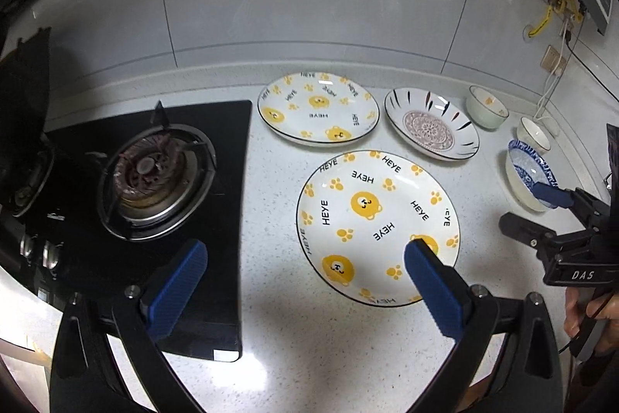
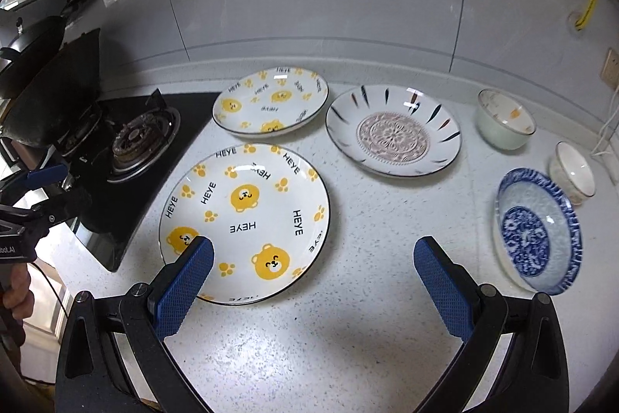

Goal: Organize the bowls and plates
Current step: 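Move both grippers toward the yellow bear-print plate nearest the stove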

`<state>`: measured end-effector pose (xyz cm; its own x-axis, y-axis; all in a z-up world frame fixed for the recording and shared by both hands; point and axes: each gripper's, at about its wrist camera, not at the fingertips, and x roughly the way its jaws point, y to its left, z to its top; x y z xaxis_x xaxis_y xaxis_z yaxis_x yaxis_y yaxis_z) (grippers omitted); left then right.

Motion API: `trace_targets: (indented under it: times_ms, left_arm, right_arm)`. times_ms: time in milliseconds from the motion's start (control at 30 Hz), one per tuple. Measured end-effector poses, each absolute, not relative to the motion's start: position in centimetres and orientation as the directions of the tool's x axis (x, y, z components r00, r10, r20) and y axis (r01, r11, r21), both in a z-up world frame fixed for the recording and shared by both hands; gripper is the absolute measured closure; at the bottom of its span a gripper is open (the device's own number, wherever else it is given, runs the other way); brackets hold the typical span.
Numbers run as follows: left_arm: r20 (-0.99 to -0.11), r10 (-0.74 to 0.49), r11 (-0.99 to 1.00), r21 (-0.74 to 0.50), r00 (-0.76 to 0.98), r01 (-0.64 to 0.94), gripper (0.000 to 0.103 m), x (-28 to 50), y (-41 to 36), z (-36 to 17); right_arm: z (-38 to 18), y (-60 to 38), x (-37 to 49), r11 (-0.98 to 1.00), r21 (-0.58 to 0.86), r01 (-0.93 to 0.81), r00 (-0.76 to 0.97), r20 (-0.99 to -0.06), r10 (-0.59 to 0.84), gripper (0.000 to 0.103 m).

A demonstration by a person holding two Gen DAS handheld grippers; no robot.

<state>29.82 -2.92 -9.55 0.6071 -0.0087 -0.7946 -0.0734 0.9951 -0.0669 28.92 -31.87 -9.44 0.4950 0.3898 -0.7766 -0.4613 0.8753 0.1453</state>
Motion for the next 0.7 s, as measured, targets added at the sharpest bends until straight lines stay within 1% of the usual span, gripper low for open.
trace_targets:
  times_ms: [133, 233, 300, 367, 600, 700]
  left_arm:
    - [-0.818, -0.029, 0.995, -0.081, 0.575, -0.064, 0.000, 32.3, -2.6, -11.5]
    - [-0.838, -0.056, 0.994, -0.101, 0.543, -0.053, 0.000, 34.2, -2.5, -13.2]
    - [-0.852, -0.077, 0.992, -0.116, 0.518, -0.043, 0.002, 35.2, -2.6, -14.3]
    - [-0.867, -0.094, 0.992, -0.125, 0.490, -0.031, 0.004, 36.2, -2.7, -15.5]
    - [-0.908, -0.133, 0.987, -0.157, 0.397, -0.027, 0.005, 38.7, -2.5, -19.0]
    - [-0.919, -0.166, 0.980, -0.193, 0.358, -0.043, 0.005, 39.4, -2.2, -20.3]
  right_arm:
    - [-11.8, -30.9, 30.7, 0.868, 0.210, -0.450, 0.413, -0.812, 0.411, 0.001]
    - [-13.1, -30.0, 31.7, 0.864, 0.230, -0.449, 0.371, -0.831, 0.414, 0.001]
    - [-14.1, -29.6, 32.5, 0.861, 0.250, -0.444, 0.343, -0.840, 0.421, 0.001]
    - [-15.0, -29.2, 33.1, 0.863, 0.257, -0.434, 0.320, -0.852, 0.415, 0.001]
    - [-17.2, -28.1, 34.6, 0.865, 0.269, -0.423, 0.277, -0.871, 0.407, 0.001]
    - [-17.7, -27.9, 35.2, 0.863, 0.280, -0.420, 0.261, -0.873, 0.411, 0.001]
